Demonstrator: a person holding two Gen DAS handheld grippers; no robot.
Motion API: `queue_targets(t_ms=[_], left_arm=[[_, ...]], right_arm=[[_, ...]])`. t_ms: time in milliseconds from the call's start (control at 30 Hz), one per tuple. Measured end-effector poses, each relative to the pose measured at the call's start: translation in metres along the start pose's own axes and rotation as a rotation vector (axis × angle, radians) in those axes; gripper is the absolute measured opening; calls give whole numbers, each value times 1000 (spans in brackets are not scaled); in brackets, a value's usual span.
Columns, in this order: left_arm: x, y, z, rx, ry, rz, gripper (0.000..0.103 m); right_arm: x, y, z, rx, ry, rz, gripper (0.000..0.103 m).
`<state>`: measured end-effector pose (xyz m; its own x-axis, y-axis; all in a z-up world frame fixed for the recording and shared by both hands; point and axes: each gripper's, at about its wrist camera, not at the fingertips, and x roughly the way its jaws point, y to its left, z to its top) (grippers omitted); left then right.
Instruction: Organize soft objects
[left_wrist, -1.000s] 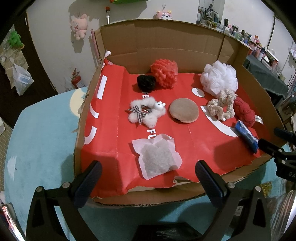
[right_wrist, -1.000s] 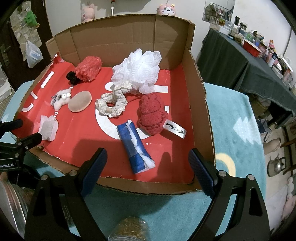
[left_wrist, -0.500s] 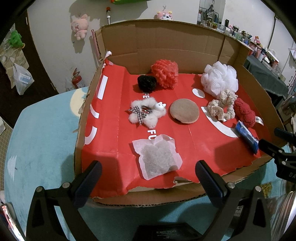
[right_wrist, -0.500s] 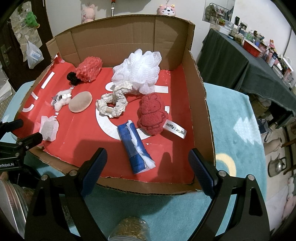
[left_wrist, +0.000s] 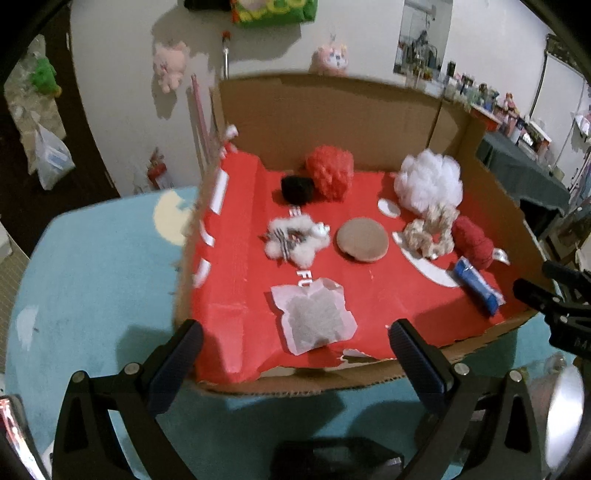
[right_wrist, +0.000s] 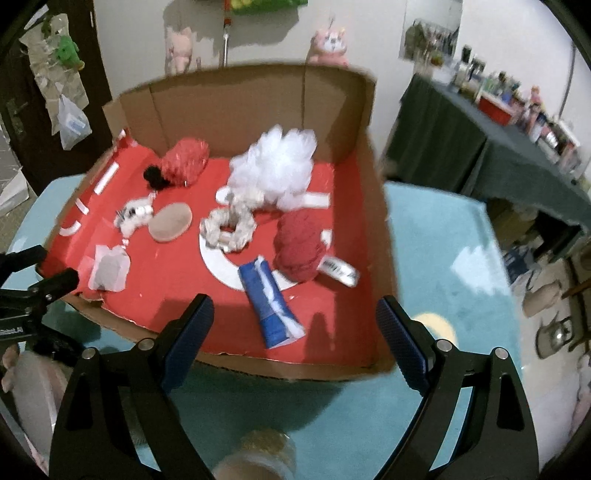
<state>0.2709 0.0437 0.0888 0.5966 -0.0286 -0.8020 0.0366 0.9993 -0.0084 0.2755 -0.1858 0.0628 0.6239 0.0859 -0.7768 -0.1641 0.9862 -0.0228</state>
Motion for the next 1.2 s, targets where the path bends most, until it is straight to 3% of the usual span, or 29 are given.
queue_targets(t_ms=[267,433,600,800,1200], left_arm=[[-92,-11,-33,42,-230,18,103],[-119,-19,-78,47,-287,-20,103],[-116,-27,-118,31,-286,-28,103],[-93,-36,-151,25,-240,-36,103],[-44,-44,-179,24,-82,10,103]], right_arm=[[-80,-1,-31,8,-163,-30,90],[-114,7,-83,-9,-240,-31,97],[-118,15,-133,-15,-258,-40,97],[-95,20,-176,10,-202,-50,97],[-51,24,-208,47,-54,-48,97]])
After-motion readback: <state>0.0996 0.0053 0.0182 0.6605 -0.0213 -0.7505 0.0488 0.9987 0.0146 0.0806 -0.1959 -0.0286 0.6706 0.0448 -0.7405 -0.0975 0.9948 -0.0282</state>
